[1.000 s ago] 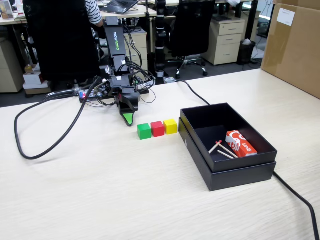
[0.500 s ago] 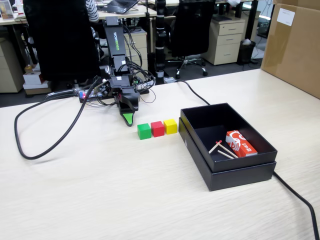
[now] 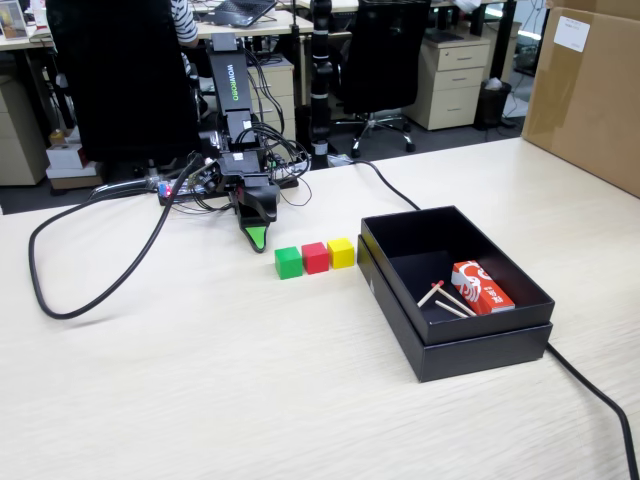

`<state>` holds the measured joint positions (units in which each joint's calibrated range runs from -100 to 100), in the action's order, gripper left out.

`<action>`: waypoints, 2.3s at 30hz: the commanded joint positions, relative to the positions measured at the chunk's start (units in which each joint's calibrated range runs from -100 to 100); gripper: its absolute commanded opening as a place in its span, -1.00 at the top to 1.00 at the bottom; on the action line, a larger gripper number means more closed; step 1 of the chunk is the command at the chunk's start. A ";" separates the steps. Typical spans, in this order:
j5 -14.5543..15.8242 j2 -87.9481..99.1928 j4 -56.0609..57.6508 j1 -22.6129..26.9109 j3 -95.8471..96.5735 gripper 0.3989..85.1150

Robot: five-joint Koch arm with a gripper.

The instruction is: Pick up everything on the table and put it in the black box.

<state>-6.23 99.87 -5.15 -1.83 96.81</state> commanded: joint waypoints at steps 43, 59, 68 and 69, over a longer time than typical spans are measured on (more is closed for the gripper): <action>5.67 -27.64 51.24 0.29 -51.93 -0.11; 8.35 -60.00 53.83 3.08 -65.35 -0.12; 8.79 -68.60 53.40 3.47 -68.43 -0.12; 8.79 -69.64 53.14 3.47 -68.88 -0.11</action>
<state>2.42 31.13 48.12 1.44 31.63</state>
